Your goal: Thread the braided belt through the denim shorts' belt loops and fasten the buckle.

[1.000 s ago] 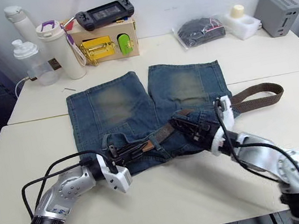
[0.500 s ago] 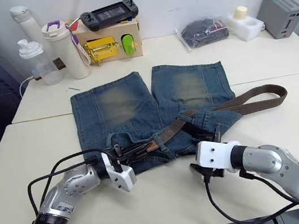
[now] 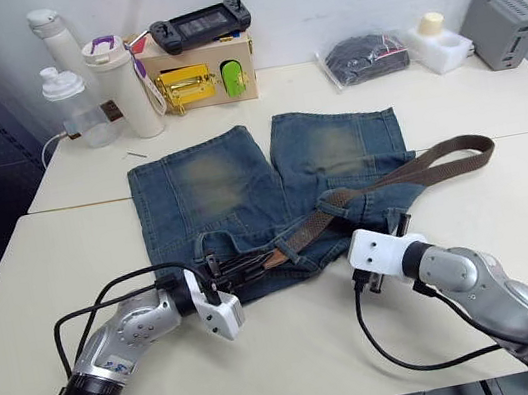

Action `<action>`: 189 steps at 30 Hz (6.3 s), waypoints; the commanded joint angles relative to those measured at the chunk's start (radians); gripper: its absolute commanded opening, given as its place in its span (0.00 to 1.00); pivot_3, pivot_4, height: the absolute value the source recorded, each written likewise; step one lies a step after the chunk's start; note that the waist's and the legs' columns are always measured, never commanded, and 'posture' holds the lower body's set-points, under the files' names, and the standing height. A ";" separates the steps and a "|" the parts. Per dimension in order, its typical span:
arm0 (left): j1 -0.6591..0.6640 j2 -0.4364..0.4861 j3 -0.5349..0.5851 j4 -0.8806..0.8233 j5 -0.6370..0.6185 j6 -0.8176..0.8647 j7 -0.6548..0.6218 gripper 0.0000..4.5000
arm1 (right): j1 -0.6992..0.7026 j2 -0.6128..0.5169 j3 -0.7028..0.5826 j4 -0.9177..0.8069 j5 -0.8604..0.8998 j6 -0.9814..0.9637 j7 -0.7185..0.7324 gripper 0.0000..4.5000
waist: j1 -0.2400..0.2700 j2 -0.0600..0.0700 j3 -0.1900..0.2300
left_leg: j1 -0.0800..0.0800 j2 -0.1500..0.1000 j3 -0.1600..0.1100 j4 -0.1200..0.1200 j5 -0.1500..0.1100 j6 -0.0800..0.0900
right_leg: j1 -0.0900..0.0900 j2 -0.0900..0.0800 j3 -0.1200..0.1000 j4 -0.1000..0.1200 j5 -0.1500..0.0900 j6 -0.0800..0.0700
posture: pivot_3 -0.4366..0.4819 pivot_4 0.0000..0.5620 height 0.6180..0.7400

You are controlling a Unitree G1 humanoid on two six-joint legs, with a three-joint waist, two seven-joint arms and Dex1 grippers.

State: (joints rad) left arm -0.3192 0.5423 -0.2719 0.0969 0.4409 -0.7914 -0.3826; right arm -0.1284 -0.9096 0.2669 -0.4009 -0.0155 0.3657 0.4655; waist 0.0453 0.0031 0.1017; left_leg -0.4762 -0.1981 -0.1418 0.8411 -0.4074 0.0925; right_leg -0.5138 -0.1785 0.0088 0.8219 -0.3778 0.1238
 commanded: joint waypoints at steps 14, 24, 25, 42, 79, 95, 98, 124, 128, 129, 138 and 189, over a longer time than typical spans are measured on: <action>-0.016 0.026 0.012 0.013 -0.004 -0.004 0.037 0.03 | 0.060 0.022 -0.164 0.012 0.010 0.085 0.015 0.01 | 0.011 0.000 0.000 | 0.000 0.000 0.000 0.000 0.000 0.000 | 0.000 0.000 0.000 0.001 0.000 0.000 | 0.48 0.27 0.23; -0.056 0.005 -0.001 0.041 0.004 0.000 0.054 0.03 | 0.074 0.050 -0.295 -0.110 0.166 -0.024 0.179 0.96 | 0.008 0.000 0.000 | -0.001 0.001 0.000 0.000 0.000 0.000 | 0.001 0.000 0.000 0.001 0.000 0.000 | 0.48 0.27 0.23; -0.057 0.004 -0.002 0.042 0.004 0.000 0.055 0.03 | 0.074 0.042 -0.300 -0.131 0.177 -0.053 0.207 0.99 | 0.007 0.000 0.000 | -0.001 0.001 0.000 0.000 0.000 0.000 | 0.001 0.000 0.000 0.002 0.000 0.000 | 0.48 0.27 0.23; -0.060 -0.010 -0.002 0.035 -0.017 -0.002 0.052 0.03 | -0.102 0.148 -0.061 0.040 -0.326 -0.483 0.073 0.99 | 0.002 -0.003 0.002 | -0.001 0.001 0.002 -0.001 0.000 -0.001 | -0.002 -0.001 -0.001 0.008 0.000 0.000 | 0.48 0.27 0.23; -0.055 0.038 0.049 -0.071 -0.229 0.111 -0.118 0.79 | -0.091 0.351 -0.071 0.009 -0.211 -0.350 0.151 0.00 | -0.018 -0.003 0.002 | -0.001 0.001 0.000 -0.001 -0.001 -0.002 | -0.005 0.010 0.002 0.012 0.000 0.000 | 0.48 0.27 0.23; 0.058 0.102 0.079 -0.139 -0.300 0.103 -0.190 0.79 | -0.104 0.375 -0.009 -0.006 -0.236 -0.319 0.187 0.00 | -0.022 -0.003 0.003 | -0.001 0.001 -0.001 -0.001 -0.002 -0.003 | -0.006 0.010 0.002 0.012 0.000 0.000 | 0.48 0.27 0.23; 0.062 0.105 0.084 -0.138 -0.294 0.102 -0.189 0.79 | -0.108 0.384 0.011 -0.010 -0.243 -0.325 0.188 0.00 | -0.021 -0.003 0.003 | -0.001 0.001 -0.001 -0.001 -0.002 -0.003 | -0.006 0.010 0.002 0.012 0.000 0.000 | 0.48 0.27 0.23; 0.060 0.090 0.066 -0.108 -0.238 0.117 -0.192 0.03 | -0.107 0.391 -0.007 -0.028 -0.214 -0.285 0.187 0.00 | -0.022 -0.003 0.003 | -0.001 0.001 -0.001 -0.001 -0.002 -0.003 | -0.006 0.011 0.002 0.012 0.000 0.000 | 0.48 0.27 0.23; 0.058 0.084 0.067 -0.107 -0.228 0.116 -0.187 0.02 | -0.097 0.399 -0.076 -0.050 -0.160 -0.237 0.174 0.17 | -0.021 -0.003 0.003 | -0.001 0.001 -0.002 -0.001 -0.002 -0.003 | -0.006 0.010 0.002 0.012 0.000 0.000 | 0.48 0.27 0.23; 0.055 0.078 0.066 -0.108 -0.227 0.120 -0.185 0.02 | -0.086 0.364 -0.119 -0.050 -0.147 -0.250 0.185 0.25 | -0.021 -0.003 0.003 | -0.001 0.001 -0.002 -0.001 -0.002 -0.003 | -0.005 0.010 0.002 0.012 0.000 0.000 | 0.48 0.27 0.23; 0.022 0.038 0.051 -0.090 -0.218 0.120 -0.181 0.02 | 0.034 0.098 -0.267 0.070 -0.144 -0.551 0.251 0.77 | -0.019 -0.003 0.003 | -0.001 0.001 -0.004 -0.001 -0.001 -0.003 | -0.002 0.007 0.002 0.009 0.000 0.000 | 0.48 0.27 0.23; -0.013 0.009 0.052 -0.056 -0.187 0.099 -0.159 0.02 | 0.001 0.084 -0.241 0.367 -0.379 -0.627 0.084 0.01 | -0.017 -0.003 0.003 | -0.002 0.002 -0.002 0.000 -0.002 -0.003 | -0.005 0.012 0.017 0.013 0.000 0.000 | 0.48 0.27 0.23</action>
State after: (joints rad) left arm -0.3288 0.5532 -0.2270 0.0565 0.2516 -0.6862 -0.5591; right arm -0.1184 -0.8372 0.0576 -0.0340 -0.4090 -0.3201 0.5553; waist 0.0281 0.0003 0.1049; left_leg -0.4778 -0.1963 -0.1439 0.8414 -0.4092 0.0891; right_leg -0.5187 -0.1667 0.0273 0.8349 -0.3782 0.1233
